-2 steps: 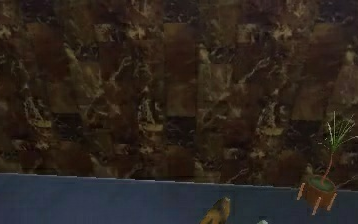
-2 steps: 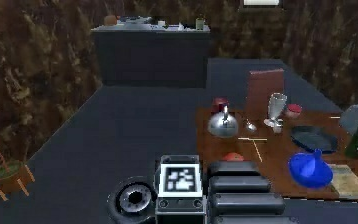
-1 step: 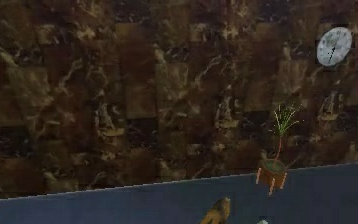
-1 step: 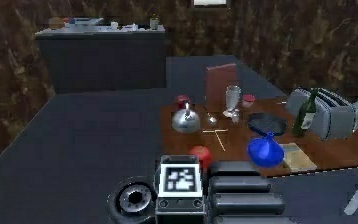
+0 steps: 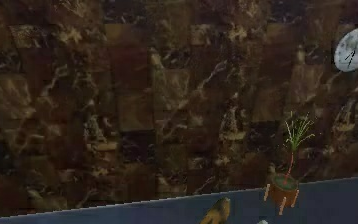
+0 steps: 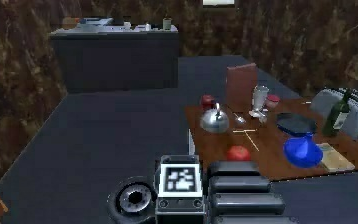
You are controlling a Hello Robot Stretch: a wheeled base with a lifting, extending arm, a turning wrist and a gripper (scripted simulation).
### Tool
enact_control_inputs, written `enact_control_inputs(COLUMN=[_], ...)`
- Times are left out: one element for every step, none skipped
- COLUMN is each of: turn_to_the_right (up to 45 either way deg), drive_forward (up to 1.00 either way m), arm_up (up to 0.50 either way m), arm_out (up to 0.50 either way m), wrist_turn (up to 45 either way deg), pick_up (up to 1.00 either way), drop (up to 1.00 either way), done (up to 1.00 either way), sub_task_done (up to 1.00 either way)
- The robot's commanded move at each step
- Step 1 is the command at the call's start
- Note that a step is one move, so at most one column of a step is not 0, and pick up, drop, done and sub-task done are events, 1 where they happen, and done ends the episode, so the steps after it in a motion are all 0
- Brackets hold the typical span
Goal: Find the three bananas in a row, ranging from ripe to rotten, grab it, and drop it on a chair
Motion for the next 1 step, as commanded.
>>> enact_control_inputs(turn_to_the_right=[33.0], drive_forward=[0.0], arm_up=[0.0], arm_out=[0.0], wrist_turn=[0.0], pick_up=[0.0], drop=[0.0], done=[0.0], sub_task_done=[0.0])
